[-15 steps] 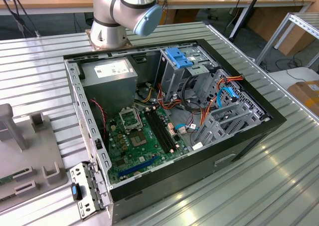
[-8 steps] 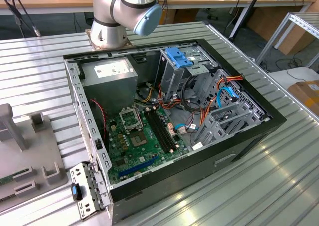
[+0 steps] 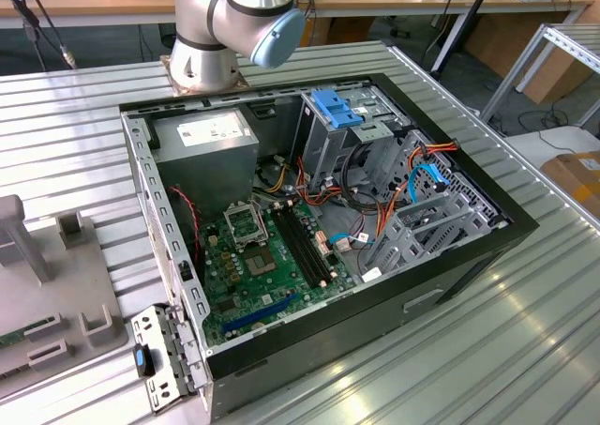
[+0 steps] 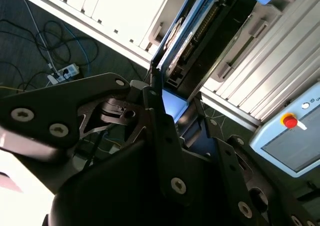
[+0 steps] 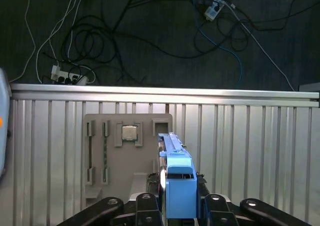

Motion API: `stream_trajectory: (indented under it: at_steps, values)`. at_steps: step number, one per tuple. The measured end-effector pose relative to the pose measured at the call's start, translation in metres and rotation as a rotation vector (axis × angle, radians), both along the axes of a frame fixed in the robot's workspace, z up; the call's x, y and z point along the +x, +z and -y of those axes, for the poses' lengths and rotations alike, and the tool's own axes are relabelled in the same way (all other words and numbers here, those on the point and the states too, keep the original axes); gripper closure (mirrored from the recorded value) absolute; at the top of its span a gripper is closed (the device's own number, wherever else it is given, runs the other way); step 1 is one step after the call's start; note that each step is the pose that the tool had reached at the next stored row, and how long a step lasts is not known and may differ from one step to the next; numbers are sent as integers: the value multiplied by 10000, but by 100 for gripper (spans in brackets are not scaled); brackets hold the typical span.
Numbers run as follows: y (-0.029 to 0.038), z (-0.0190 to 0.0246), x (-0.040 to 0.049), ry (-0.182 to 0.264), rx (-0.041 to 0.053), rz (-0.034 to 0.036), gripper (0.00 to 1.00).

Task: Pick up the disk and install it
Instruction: 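Pick up the disk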

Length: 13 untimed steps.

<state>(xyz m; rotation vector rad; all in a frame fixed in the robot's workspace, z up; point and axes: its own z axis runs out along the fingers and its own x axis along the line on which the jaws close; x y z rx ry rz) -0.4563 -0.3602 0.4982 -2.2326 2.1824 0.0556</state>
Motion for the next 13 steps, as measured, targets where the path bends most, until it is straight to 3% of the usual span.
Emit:
stream_trajectory:
  at_steps: [8, 13]
  values:
    - [3, -1, 5, -1, 1, 2, 64]
    - [4, 0, 84, 0, 0, 1, 64]
